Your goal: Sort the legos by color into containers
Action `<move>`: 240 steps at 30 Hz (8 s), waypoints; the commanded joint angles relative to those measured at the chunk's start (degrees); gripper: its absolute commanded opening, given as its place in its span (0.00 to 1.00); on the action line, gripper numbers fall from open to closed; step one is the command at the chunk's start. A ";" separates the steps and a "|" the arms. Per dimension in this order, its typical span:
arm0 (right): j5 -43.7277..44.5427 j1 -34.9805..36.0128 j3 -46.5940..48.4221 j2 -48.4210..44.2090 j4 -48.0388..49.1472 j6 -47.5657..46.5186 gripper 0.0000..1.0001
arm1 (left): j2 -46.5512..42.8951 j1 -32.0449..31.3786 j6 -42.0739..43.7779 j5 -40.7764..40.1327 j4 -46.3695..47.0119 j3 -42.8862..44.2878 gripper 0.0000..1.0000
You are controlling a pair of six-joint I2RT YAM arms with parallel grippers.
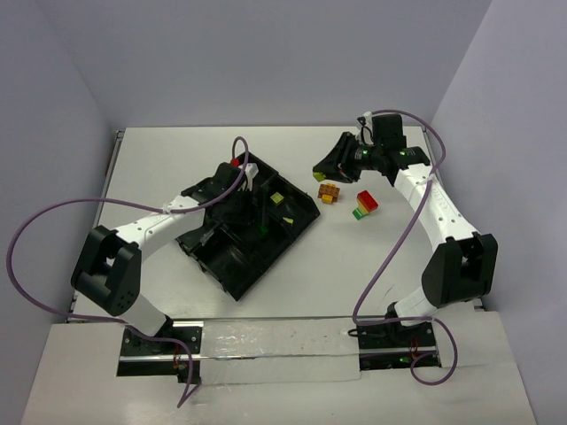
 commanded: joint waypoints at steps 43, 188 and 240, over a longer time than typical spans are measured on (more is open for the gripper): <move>25.42 46.38 27.33 28.19 -8.43 -17.69 0.77 | -16.67 21.05 -10.87 -21.84 -12.87 18.18 0.94; 37.33 7.36 13.12 16.52 -14.16 -10.04 0.42 | -3.58 12.91 5.64 -4.06 -8.08 26.35 0.94; -5.91 6.83 6.72 1.97 -4.61 -7.66 0.40 | -6.25 5.15 -10.66 37.79 27.50 9.29 0.81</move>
